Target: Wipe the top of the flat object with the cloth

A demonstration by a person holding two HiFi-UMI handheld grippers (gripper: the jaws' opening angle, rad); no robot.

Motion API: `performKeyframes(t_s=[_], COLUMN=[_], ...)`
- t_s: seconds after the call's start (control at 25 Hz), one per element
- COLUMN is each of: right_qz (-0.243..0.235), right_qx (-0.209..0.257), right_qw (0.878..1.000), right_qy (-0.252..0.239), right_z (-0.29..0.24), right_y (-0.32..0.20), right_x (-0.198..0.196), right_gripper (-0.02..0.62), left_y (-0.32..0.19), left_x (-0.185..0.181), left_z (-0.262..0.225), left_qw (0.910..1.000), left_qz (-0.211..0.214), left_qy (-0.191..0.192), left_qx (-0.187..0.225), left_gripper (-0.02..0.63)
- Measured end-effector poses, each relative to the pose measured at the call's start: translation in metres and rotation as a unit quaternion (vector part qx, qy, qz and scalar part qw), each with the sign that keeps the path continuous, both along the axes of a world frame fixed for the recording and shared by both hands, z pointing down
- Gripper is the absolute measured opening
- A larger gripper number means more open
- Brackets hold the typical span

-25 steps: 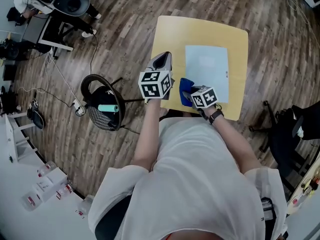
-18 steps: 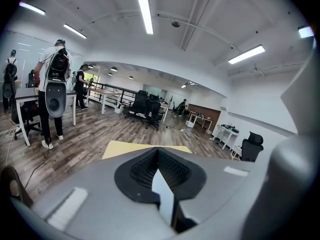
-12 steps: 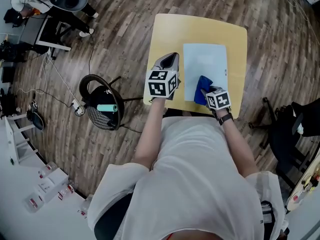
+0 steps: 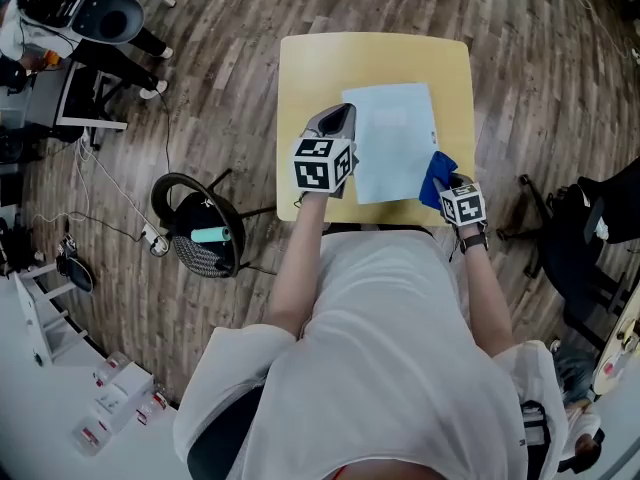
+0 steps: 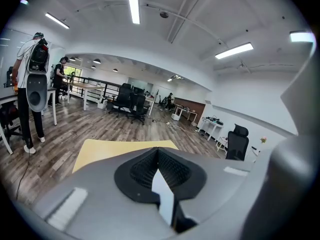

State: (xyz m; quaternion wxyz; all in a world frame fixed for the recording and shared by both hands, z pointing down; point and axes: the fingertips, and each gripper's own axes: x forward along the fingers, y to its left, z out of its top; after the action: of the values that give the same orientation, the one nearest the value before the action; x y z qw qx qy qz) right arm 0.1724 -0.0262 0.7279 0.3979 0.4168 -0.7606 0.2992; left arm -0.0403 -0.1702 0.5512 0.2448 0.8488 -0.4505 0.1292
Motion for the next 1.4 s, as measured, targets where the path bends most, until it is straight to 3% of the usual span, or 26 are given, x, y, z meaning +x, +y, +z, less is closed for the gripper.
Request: performKeyframes(t_s=[0.28,0.44,0.72,0.8,0.92,1.08,1.4], right_qz=[0.032,0.065,0.073,0.068,0.034,0.009,0.018], right_qx=[0.013,0.022,0.111,0.146,0.219,0.312,0.419], right_qw=[0.999,0.998,0.988,0.981,0.971,0.946,0.901], right_qy=[0.033,0.001,-0.084,-0.104,-0.085,-0.084,-0.111], right_z=[0.0,-0.015,-0.095,-0.127,-0.18,-0.255,-0.362], right_y=[0.001,-0.016,-0.093,-0.115,-0.15,-0.184,-0.218], right_x=[0.035,0.035,-0.009,-0.022,-0.046,-0.077,-0.098], right_gripper=[0.065,0.064,0.065,0.066,0.065,0.066,0.065], left_y=[-0.003,-0.006,-0.017,-0.022,-0.038,-0.054,-0.07], left_x=[0.013,0.011,0.003,0.002,-0.005,-0.014,-0.024], left_z=[0.001,-0.002,-0.012,-0.024,-0.059,-0.114,-0.192], left_qw=[0.9998,0.9999,0.9997,0.9991,0.9964,0.9892,0.9714], left_qz=[0.017,0.014,0.005,0.003,-0.013,-0.038,-0.075], left_qy=[-0.005,-0.008,-0.019,-0.032,-0.043,-0.047,-0.046], left_qx=[-0.002,0.0,0.013,0.028,0.072,0.134,0.22], left_gripper=[0.006,0.006,0.006,0.006,0.006,0.006,0.006])
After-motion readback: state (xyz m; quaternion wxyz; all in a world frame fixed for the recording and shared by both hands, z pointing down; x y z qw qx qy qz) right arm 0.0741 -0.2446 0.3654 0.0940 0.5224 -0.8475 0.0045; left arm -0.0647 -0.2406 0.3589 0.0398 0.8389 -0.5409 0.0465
